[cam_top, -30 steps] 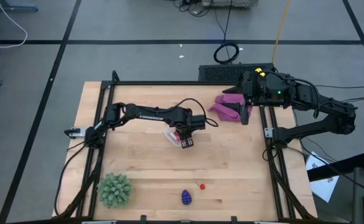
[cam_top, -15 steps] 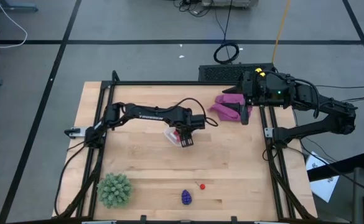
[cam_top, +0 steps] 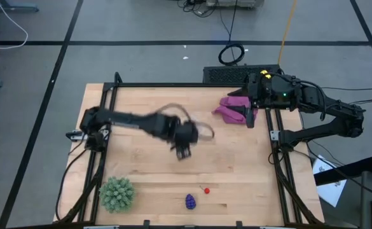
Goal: Pick and placing Produce into tupperware
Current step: Put the blue raspberry into the transparent bin
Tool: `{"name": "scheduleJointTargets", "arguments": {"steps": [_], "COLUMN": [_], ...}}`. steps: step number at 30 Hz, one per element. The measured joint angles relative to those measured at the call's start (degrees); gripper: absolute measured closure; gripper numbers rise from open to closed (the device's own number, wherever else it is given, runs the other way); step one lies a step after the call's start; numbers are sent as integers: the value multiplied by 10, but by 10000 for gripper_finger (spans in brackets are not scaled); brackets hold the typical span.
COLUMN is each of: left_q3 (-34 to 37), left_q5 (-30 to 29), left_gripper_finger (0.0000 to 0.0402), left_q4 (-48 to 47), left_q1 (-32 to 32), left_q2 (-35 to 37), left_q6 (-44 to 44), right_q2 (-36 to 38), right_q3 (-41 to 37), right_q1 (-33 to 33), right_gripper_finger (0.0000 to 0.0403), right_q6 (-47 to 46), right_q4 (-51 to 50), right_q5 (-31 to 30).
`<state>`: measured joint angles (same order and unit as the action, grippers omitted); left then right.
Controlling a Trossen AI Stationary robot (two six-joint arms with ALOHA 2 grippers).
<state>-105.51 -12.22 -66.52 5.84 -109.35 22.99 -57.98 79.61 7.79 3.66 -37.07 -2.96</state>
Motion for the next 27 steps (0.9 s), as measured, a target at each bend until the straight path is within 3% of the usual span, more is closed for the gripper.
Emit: {"name": "scheduleJointTargets", "arguments": {"steps": [6, 11, 19, 27], "left_q3": [1, 2, 2, 2], "left_q5": [1, 13, 86, 96], "left_gripper_finger": [178, 178, 178, 178], "left_q4": [42, 104, 190, 190], "left_q1": [128, 195, 218, 229], "left_q2": [-26, -57, -112, -125], "left_q6": [67, 103, 142, 38], "right_q2": [0, 0, 0, 0], "right_q3": [0, 0, 0, 0], "right_q1": [0, 0, 0, 0], "right_gripper_finger": [188, 188, 188, 188], "right_q6": [-2, -29, -74, -77], "right_q4": [-4, -5, 3, 8], "right_q5": [1, 2, 2, 2]}}
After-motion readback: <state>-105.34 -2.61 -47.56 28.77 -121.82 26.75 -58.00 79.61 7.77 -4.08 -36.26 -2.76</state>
